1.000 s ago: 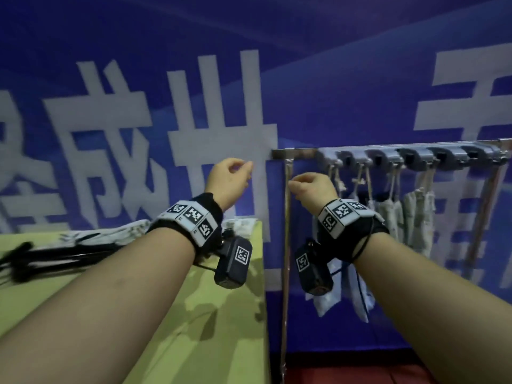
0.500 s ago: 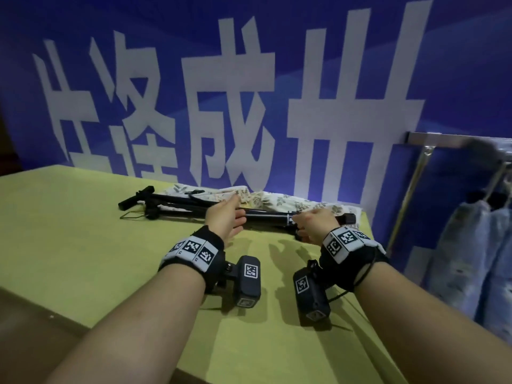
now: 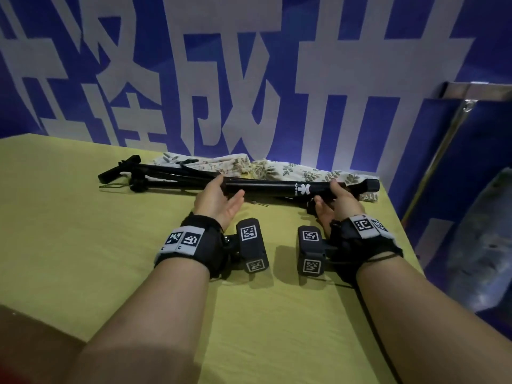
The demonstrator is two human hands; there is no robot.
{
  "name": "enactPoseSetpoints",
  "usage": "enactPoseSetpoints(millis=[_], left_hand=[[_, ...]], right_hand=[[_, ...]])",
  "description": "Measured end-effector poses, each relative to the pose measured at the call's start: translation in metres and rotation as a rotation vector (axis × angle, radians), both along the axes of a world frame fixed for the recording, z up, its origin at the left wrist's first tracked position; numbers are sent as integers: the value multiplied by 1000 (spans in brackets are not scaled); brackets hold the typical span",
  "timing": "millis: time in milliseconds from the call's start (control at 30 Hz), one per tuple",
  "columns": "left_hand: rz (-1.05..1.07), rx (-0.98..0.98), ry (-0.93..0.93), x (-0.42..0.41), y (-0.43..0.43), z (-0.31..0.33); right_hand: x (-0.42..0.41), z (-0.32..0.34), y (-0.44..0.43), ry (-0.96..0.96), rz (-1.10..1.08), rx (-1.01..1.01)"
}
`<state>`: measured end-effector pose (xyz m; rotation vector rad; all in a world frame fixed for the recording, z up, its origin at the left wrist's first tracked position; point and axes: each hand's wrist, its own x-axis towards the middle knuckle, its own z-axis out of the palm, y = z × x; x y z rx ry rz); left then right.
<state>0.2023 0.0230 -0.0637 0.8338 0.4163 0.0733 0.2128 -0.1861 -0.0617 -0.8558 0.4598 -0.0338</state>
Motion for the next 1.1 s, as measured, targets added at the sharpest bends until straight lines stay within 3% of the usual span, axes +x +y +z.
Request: enactPoseSetpoints(millis=[233,433,600,733,1000,1100], left_hand=[[13,-75,-5,0,9,0],[15,-97,-153,-7,4,1],[-103,64,-249,-13,-7,7],[-75,203,-281,-16,-14,7],[355,243,-141,-15,-4,10],[457,272,-165,-12,2,11]], right_hand=[[-4,-1,-4,-71,8,36],[-11,4,-8,-186,38,317],[-22,6,2,-259,210,278],[-21,8,0,-255,152,314],[-19,11,-2,-193,-7,298],[-19,11,-4,-197,-50,267]])
